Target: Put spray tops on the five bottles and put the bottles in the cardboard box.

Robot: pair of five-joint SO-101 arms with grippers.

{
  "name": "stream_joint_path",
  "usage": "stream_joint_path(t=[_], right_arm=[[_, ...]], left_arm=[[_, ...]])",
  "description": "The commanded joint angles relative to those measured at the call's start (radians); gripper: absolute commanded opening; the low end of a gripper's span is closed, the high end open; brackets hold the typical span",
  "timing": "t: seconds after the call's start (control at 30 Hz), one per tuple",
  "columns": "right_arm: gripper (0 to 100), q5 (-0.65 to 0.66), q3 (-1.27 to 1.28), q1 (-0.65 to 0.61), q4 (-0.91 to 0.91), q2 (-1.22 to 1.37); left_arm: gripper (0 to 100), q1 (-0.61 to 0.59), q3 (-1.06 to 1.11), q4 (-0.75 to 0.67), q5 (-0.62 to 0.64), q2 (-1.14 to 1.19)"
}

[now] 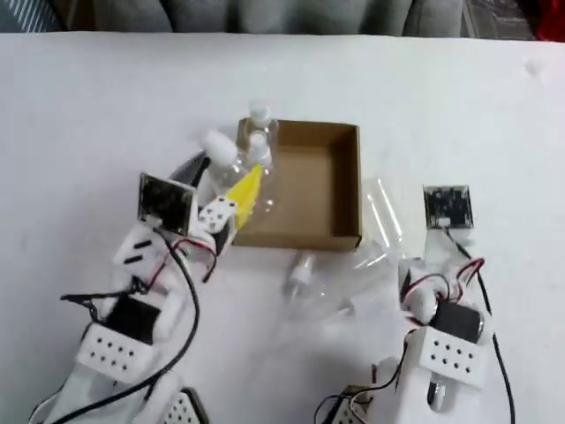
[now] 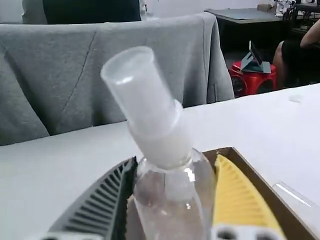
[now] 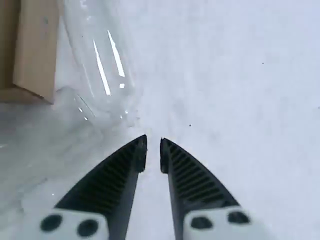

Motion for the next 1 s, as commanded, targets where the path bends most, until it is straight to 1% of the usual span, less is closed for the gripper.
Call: stream_joint_path(t=[0.0,0.1,0.3,0.43,0.63,0.77,0.97], right_arm=[[1.6,0.023,0.117,0.019,-0.160,-0.012],[1.6,0.023,0.141,0.019,-0.193,-0.012],[1.6,0.023,0.144,0.019,-0.196,-0.010],[1.6,0.023,0.144,0.019,-0.196,-0.007],[1.6,0.023,0.144,0.019,-0.196,-0.008],[1.6,0.023,0.144,0.019,-0.196,-0.010],[1.6,0.023,0.144,0.019,-0.196,-0.010]], left_arm=[[2,-0.001,0.005,-0.175,0.015,0.070],[2,-0.007,0.040,-0.253,0.066,0.099],[2,-0.008,0.043,-0.285,0.043,0.203],[2,-0.008,0.049,-0.381,0.043,0.285],[2,-0.008,0.049,-0.454,0.043,0.400],[2,-0.008,0.049,-0.486,0.043,0.452],[2,-0.008,0.057,-0.493,0.043,0.473]])
